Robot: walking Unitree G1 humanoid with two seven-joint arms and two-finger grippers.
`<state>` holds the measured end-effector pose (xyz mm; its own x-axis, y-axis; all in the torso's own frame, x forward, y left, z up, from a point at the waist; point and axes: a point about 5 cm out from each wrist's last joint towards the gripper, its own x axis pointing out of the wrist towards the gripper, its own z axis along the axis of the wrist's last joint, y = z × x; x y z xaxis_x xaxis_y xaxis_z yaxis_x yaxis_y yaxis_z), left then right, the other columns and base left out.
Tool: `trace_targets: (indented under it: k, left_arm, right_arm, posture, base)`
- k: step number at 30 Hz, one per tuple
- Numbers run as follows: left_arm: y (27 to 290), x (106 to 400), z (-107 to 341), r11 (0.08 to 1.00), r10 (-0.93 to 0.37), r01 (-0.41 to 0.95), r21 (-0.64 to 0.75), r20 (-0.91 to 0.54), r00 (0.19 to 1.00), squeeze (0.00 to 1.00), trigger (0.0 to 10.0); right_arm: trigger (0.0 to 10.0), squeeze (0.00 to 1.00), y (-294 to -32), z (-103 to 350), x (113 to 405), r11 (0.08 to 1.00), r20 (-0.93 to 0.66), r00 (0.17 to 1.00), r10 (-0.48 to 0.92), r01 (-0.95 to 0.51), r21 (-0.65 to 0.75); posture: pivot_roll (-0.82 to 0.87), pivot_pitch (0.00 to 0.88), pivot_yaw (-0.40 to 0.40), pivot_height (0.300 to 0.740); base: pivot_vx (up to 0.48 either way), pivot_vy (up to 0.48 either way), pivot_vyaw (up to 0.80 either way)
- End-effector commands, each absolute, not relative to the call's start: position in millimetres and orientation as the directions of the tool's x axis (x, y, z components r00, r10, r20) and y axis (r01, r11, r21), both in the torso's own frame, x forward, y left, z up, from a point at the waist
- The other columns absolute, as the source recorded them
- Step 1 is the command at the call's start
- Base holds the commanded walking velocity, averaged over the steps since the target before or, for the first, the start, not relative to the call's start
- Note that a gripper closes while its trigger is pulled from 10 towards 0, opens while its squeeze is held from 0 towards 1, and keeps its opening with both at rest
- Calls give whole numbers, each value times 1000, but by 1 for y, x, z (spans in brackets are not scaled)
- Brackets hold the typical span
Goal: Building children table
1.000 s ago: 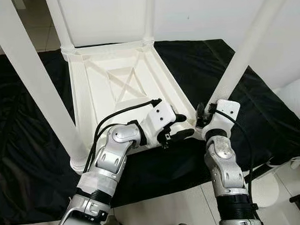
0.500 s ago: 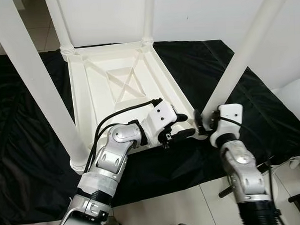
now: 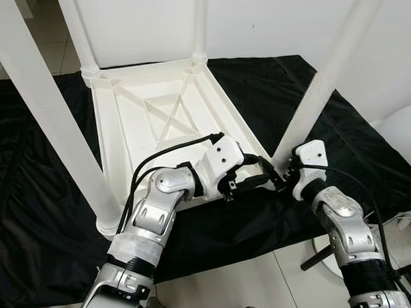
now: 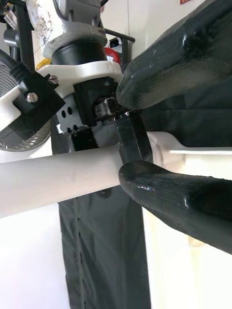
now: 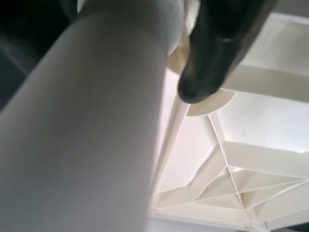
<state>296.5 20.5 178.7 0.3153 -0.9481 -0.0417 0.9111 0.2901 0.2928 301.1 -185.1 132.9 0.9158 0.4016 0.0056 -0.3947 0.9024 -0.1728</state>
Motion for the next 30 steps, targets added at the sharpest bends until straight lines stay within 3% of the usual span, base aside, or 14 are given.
trace_targets:
  k: [1, 10, 11, 12, 19, 30]
  left_arm:
    - [21, 302, 179, 378, -915, 877, 298, -23, 402, 0, 10000]
    - [22, 300, 177, 379, -915, 878, 293, -24, 404, 0, 10000]
    - [22, 299, 177, 380, -915, 878, 292, -25, 404, 0, 10000]
    - [23, 299, 176, 379, -915, 879, 289, -27, 403, 0, 10000]
    - [24, 298, 174, 381, -913, 880, 284, -33, 406, 0, 10000]
    - [28, 298, 169, 382, -911, 879, 285, -44, 410, 0, 10000]
  right_arm:
    - [0, 0, -182, 129, 301, 887, -11, 897, 441, -438, -148]
    - [0, 0, -181, 117, 295, 888, -14, 891, 454, -453, -80]
    - [2627, 0, -180, 117, 293, 891, -9, 893, 449, -449, -74]
    - [10000, 0, -181, 118, 294, 914, 8, 915, 404, -403, -39]
    - [10000, 0, -179, 127, 296, 987, 45, 986, 159, -159, 3]
    - [10000, 0, -171, 133, 290, 988, 40, 989, -142, 139, 70]
  posture:
    - [5, 3, -17, 740]
    - [7, 14, -21, 740]
    - [6, 15, -22, 740]
    - [5, 17, -22, 740]
    - [5, 21, -25, 740]
    - [5, 17, -39, 740]
  base:
    - [0, 0, 0]
    - [0, 0, 0]
    - [0, 0, 0]
    - [0, 0, 0]
    - [0, 0, 0]
    - [0, 0, 0]
